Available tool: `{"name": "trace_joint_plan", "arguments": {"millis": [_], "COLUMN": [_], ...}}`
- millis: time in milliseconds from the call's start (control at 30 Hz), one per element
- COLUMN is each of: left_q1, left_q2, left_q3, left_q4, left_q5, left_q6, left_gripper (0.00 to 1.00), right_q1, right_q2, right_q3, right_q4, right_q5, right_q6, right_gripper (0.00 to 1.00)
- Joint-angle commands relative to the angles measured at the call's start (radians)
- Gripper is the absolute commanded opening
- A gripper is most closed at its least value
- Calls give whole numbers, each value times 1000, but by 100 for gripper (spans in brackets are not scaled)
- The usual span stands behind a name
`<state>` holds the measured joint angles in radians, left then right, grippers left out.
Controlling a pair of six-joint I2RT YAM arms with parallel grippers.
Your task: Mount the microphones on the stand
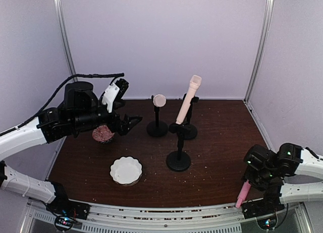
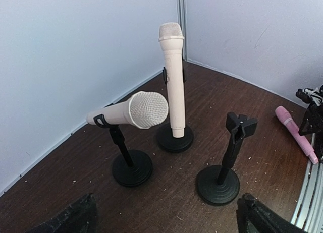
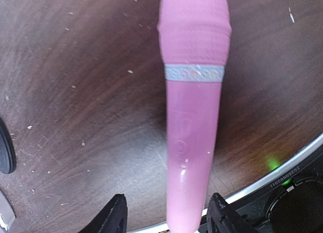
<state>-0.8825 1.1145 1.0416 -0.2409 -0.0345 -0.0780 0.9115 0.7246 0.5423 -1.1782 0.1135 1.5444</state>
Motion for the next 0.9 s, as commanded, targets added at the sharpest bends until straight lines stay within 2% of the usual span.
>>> {"name": "trace_joint_plan", "arguments": {"millis": [0, 333, 500, 733, 867], "left_q1": [5, 7, 7, 13, 20], "left_q2": [-28, -30, -34, -23, -20], "left_q3": [27, 24, 21, 22, 14], "left_q4": [39, 45, 49, 49, 67], "left_q5": [29, 36, 38, 50, 60], "left_q6": [-22, -29, -31, -31, -31], "left_gripper": [98, 98, 98, 97, 97], "right_q1": [-5, -18, -112, -113, -73], "right_q2": [10, 166, 223, 325, 313], "right_q3": [-71, -129, -158, 43, 170], "right_q4": [2, 184, 323, 395, 451], "right_q5": [-66, -63, -46, 51, 153], "right_q6": [67, 2, -139, -337, -411], "right_gripper": [54, 46, 38, 15, 11]}}
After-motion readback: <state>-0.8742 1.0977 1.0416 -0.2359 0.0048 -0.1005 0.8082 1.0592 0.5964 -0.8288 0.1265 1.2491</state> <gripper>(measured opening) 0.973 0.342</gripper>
